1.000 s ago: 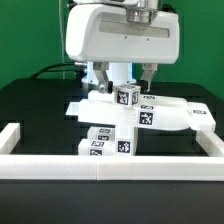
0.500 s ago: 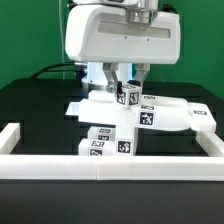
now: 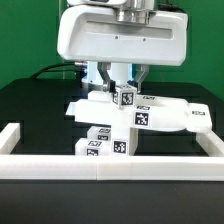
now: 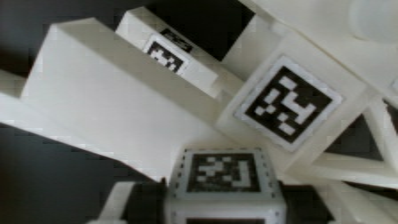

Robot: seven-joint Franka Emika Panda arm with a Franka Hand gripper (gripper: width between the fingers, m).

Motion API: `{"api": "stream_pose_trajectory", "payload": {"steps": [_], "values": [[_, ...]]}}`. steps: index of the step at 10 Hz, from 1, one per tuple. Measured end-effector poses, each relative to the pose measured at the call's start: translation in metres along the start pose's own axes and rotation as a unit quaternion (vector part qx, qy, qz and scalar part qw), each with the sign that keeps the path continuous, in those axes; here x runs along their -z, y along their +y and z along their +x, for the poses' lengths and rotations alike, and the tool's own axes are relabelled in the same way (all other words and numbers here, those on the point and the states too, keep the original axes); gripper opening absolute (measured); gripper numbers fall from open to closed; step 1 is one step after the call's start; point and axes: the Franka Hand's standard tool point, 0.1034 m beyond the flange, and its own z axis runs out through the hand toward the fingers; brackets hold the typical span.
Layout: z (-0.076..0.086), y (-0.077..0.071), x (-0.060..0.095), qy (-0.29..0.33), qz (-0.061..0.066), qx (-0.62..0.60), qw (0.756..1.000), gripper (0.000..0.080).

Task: Assemble chair

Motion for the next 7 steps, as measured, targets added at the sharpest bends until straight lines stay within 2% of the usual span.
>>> {"api": "stream_pose_trajectory", "payload": {"steps": [2, 7], "values": [[0.0001, -0.0006, 0.0000, 0.000, 0.000, -0.071, 0.997, 0.0287], [0.0010, -0.0013, 0.0003, 0.001, 0.001, -0.239, 0.971, 0.0287]]}}
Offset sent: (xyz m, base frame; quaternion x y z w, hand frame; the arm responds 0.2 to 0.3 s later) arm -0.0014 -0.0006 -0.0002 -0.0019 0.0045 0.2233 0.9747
